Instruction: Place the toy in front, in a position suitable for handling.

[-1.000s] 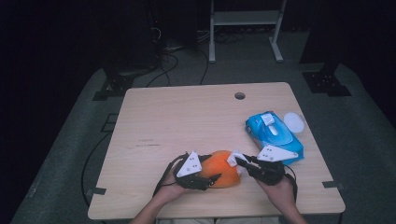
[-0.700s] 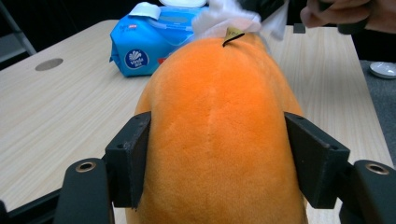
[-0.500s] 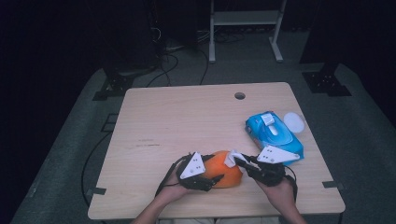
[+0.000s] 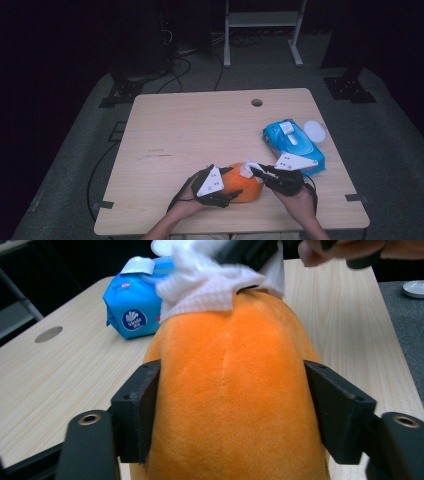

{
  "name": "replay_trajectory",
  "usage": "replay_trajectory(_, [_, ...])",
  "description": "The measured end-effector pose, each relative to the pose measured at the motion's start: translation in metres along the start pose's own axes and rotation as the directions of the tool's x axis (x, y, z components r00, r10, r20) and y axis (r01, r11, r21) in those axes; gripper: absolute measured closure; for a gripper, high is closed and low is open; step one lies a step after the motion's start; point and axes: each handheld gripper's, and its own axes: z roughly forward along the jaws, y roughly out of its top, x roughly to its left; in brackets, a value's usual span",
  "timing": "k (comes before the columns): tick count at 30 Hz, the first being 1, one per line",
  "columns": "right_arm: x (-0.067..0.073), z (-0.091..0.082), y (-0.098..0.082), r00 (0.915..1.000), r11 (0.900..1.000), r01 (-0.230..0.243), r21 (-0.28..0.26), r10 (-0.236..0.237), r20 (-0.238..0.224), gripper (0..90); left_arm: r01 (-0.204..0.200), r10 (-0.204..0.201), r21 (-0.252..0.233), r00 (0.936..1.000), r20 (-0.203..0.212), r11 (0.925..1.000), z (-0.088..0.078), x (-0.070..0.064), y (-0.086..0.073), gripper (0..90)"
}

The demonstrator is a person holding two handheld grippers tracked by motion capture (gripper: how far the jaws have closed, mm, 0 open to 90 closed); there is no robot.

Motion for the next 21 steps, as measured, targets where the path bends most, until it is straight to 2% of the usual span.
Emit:
replay_trajectory(2, [-0.005, 0.001, -0.004, 0.9991, 0.999, -0.033, 0.008, 0.033, -0.024, 78.7, 0.038, -0.038, 0.002, 0.9993, 0.001, 0.9993, -0.001, 0.004, 0.0, 22.1])
replay_trajectory(5, [-0.004, -0.002, -0.004, 0.9998, 1.0, -0.017, 0.022, 0.018, -0.005, 78.8, 0.1, -0.1, 0.016, 0.995, -0.003, 0.9948, -0.003, 0.009, -0.001, 10.8])
replay_trajectory(6, [-0.005, -0.003, -0.005, 0.9998, 1.0, -0.019, 0.024, 0.019, -0.002, 78.7, 0.143, -0.143, 0.027, 0.9896, 0.016, 0.9894, -0.003, 0.012, -0.003, 10.5])
replay_trajectory(7, [-0.006, -0.003, -0.005, 0.9996, 0.999, -0.03, 0.024, 0.03, -0.002, 78.8, 0.165, -0.166, 0.032, 0.9856, 0.031, 0.9857, -0.003, 0.014, -0.005, 10.9])
replay_trajectory(8, [-0.007, -0.004, -0.005, 0.9994, 0.999, -0.036, 0.023, 0.036, -0.003, 78.7, 0.173, -0.174, 0.028, 0.9843, 0.033, 0.9846, -0.003, 0.015, -0.005, 15.0])
replay_trajectory(9, [-0.006, -0.004, -0.004, 0.9995, 0.999, -0.031, 0.02, 0.031, 0.002, 78.8, 0.145, -0.146, 0.04, 0.989, 0.025, 0.9887, -0.004, 0.015, -0.004, 19.6])
replay_trajectory(10, [-0.003, -0.004, -0.001, 0.9996, 1.0, -0.026, 0.01, 0.026, 0.006, 78.7, 0.131, -0.132, 0.039, 0.9912, 0.017, 0.9906, -0.004, 0.013, -0.002, 24.9])
replay_trajectory(12, [0.003, -0.005, 0.003, 1.0, 1.0, -0.005, -0.004, 0.005, 0.004, 78.7, 0.09, -0.09, 0.035, 0.9959, -0.001, 0.9953, -0.003, 0.007, 0.001, 29.3])
replay_trajectory(14, [0.013, -0.005, 0.009, 0.9994, 0.999, 0.018, -0.032, -0.019, -0.028, 78.7, 0.04, -0.039, 0.039, 0.9991, -0.017, 0.9984, -0.001, -0.001, 0.007, 30.6])
replay_trajectory(16, [0.025, -0.003, 0.015, 0.9965, 0.997, 0.063, -0.037, -0.065, -0.053, 78.7, -0.016, 0.017, 0.052, 0.9996, -0.024, 0.9985, 0.001, -0.008, 0.011, 30.5])
replay_trajectory(17, [0.03, -0.002, 0.016, 0.995, 0.996, 0.085, -0.029, -0.086, -0.051, 78.7, -0.028, 0.03, 0.056, 0.9992, -0.028, 0.998, 0.001, -0.009, 0.012, 30.0])
replay_trajectory(19, [0.03, -0.001, 0.016, 0.9938, 0.995, 0.102, -0.018, -0.103, -0.042, 78.8, -0.02, 0.021, 0.036, 0.9995, -0.024, 0.9991, 0.0, -0.009, 0.01, 27.4])
replay_trajectory(21, [0.024, -0.003, 0.012, 0.9961, 0.997, 0.079, -0.013, -0.08, -0.037, 78.9, 0.008, -0.007, 0.01, 0.9998, -0.02, 0.9999, 0.001, -0.007, 0.006, 22.7])
